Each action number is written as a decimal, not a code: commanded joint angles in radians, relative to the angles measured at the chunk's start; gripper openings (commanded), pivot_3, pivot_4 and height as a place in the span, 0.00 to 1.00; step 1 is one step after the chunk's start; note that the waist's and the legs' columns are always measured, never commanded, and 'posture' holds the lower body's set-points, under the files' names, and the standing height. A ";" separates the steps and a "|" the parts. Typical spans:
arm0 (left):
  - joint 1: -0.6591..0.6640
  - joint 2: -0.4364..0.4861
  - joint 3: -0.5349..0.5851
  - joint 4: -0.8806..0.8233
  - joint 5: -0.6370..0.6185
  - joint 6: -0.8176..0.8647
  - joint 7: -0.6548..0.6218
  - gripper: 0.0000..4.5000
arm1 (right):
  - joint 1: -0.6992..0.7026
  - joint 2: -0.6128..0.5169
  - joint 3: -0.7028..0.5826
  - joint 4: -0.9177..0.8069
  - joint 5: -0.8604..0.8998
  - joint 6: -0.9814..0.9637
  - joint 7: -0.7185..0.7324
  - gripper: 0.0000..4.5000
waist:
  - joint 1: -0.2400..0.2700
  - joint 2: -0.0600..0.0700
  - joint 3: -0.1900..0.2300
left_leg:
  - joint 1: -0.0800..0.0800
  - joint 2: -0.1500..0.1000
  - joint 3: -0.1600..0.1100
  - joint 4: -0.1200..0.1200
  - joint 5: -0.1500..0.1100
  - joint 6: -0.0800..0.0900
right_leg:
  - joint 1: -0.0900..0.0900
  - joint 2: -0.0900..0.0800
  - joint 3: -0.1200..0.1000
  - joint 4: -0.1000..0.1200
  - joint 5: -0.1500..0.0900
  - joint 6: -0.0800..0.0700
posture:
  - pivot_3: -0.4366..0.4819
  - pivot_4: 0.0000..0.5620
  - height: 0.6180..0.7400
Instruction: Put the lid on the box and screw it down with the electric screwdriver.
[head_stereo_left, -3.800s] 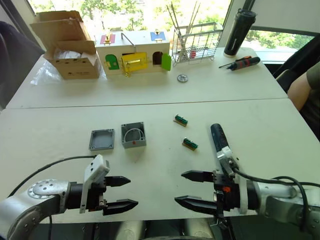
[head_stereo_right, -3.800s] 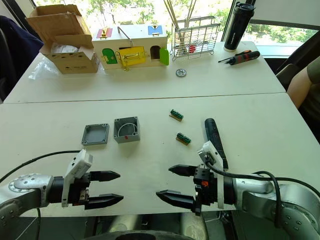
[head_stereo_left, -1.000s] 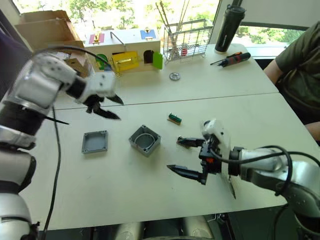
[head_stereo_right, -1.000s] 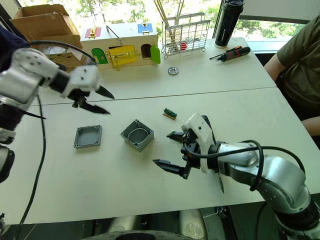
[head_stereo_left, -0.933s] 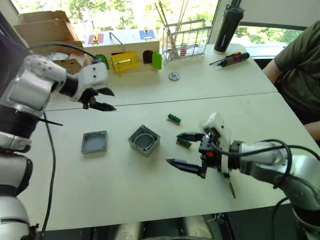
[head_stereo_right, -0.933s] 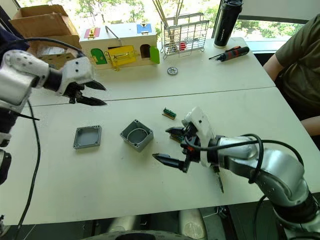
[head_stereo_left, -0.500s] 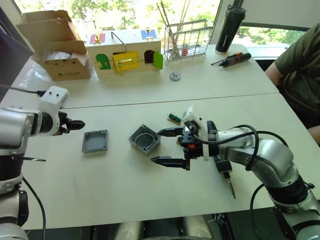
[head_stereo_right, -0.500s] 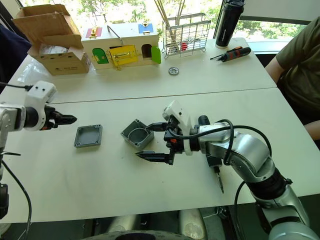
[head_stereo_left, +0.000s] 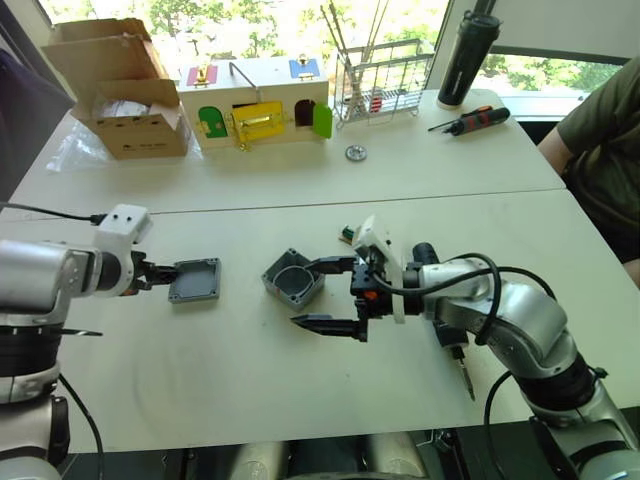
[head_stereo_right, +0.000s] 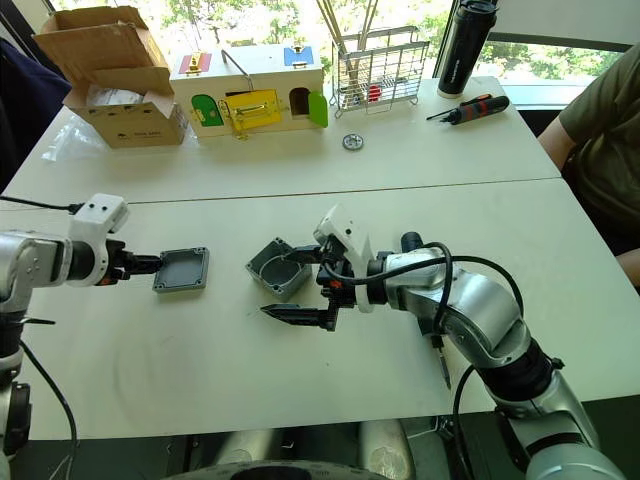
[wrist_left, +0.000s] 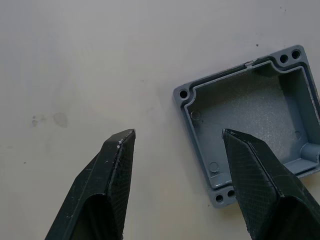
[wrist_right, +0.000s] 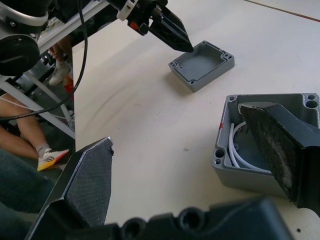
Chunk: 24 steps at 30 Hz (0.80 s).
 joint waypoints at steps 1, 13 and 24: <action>-0.016 0.015 -0.047 0.033 0.002 -0.041 0.011 0.63 | 0.001 0.013 -0.023 -0.045 -0.004 0.003 -0.021 1.00 | -0.001 0.000 0.000 | 0.000 0.000 0.000 0.000 0.000 0.000 | 0.000 0.000 0.000 0.000 0.000 0.000 | 0.48 0.27 1.00; -0.031 -0.018 -0.121 0.117 0.011 -0.106 0.042 0.01 | 0.009 0.023 -0.056 -0.076 0.013 0.046 -0.067 1.00 | 0.001 0.002 -0.001 | 0.000 0.000 0.001 0.000 0.000 -0.001 | 0.000 0.000 0.000 0.000 0.000 0.000 | 0.48 0.27 1.00; -0.142 -0.118 0.072 0.185 -0.025 -0.355 0.056 0.01 | -0.045 0.061 -0.268 -0.002 0.128 0.069 -0.101 1.00 | 0.028 0.001 -0.002 | 0.002 -0.001 -0.001 0.000 0.002 -0.003 | 0.003 0.000 0.000 0.000 0.000 0.000 | 0.48 0.27 1.00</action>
